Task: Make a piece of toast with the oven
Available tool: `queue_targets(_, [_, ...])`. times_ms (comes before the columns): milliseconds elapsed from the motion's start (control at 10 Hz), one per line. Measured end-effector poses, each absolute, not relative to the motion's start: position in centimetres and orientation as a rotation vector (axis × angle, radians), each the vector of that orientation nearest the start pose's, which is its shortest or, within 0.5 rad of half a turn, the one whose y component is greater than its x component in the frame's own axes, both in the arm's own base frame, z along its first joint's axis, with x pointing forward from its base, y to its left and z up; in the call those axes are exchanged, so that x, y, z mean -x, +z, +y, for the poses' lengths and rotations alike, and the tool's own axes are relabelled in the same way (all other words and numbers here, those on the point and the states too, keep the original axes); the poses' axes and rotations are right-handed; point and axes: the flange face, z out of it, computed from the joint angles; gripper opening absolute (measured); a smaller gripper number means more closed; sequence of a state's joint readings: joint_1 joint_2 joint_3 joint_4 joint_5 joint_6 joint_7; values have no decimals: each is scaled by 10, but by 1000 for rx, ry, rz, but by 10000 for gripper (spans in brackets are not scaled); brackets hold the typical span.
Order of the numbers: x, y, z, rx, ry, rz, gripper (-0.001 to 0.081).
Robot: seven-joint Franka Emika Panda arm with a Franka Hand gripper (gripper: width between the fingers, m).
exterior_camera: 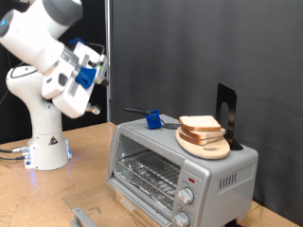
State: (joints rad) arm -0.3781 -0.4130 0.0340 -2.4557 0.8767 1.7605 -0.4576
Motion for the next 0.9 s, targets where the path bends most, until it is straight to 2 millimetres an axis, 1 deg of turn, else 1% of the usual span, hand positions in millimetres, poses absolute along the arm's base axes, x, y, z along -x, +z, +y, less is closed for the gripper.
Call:
queue_targets(200, [-398,487,-61,2299,-183,122,682])
queue_targets(300, [-398,502,-53,2312,-206,82,682])
queue_targets(500, [-398,525,-31,2365,-234,-8,682])
queue_targets(600, [-397,533,-20,2386,-243,-40,682])
queue_targets(700, [-395,537,-14,2410,-249,-57,682])
queue_targets(900, [-395,536,-14,2406,-256,-78,682])
